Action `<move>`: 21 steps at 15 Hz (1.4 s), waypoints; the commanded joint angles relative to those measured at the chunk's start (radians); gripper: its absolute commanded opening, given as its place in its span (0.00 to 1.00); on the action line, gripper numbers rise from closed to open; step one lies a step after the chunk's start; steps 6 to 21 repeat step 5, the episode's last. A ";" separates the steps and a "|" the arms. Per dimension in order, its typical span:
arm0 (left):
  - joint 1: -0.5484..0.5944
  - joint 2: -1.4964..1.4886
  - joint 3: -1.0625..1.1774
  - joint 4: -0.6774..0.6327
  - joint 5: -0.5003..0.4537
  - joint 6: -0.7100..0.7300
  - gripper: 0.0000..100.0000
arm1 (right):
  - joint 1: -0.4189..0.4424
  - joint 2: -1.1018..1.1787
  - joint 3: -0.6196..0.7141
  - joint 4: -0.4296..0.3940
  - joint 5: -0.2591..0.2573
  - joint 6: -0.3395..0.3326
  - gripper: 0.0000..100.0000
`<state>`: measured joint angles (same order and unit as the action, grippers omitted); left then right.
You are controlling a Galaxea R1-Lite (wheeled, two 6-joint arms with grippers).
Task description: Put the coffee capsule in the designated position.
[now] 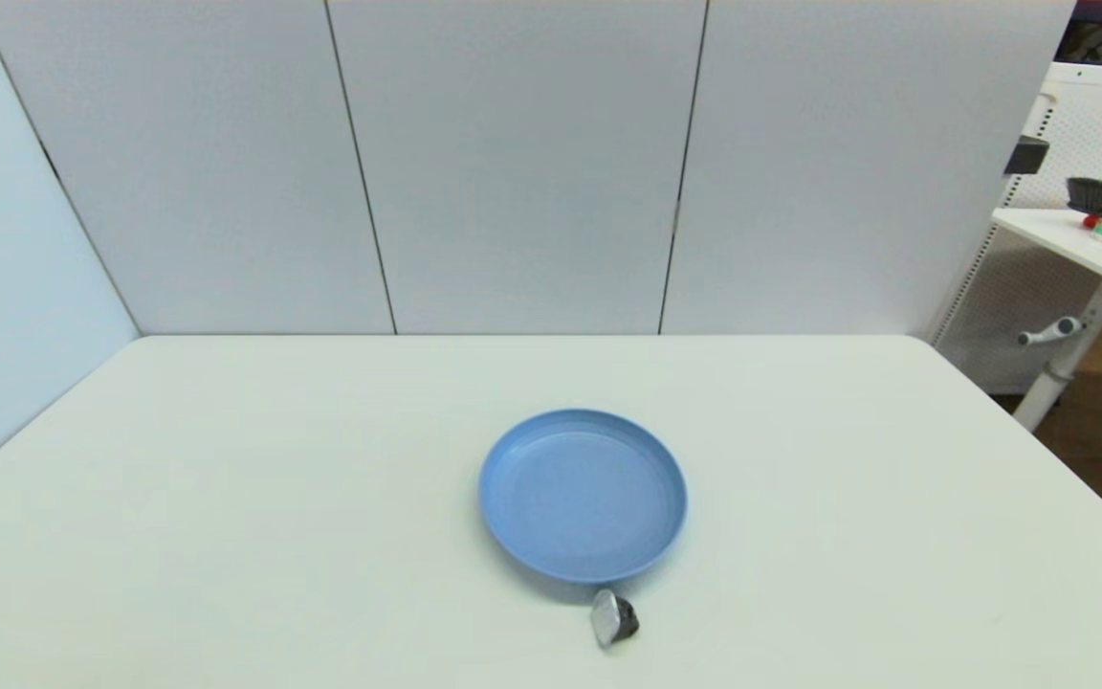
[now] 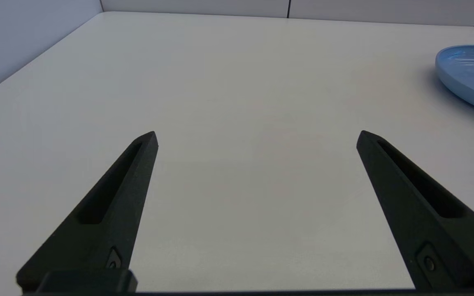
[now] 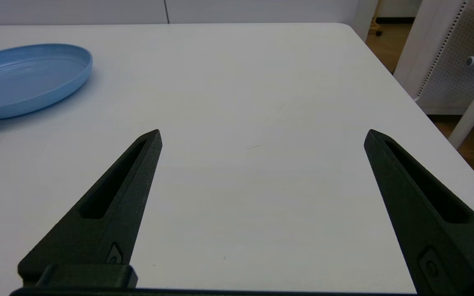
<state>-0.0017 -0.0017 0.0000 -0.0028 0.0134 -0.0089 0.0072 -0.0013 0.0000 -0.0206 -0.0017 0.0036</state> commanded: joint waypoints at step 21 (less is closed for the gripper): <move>0.000 0.002 0.000 0.000 0.000 -0.002 1.00 | 0.000 0.001 0.006 -0.001 0.000 -0.001 1.00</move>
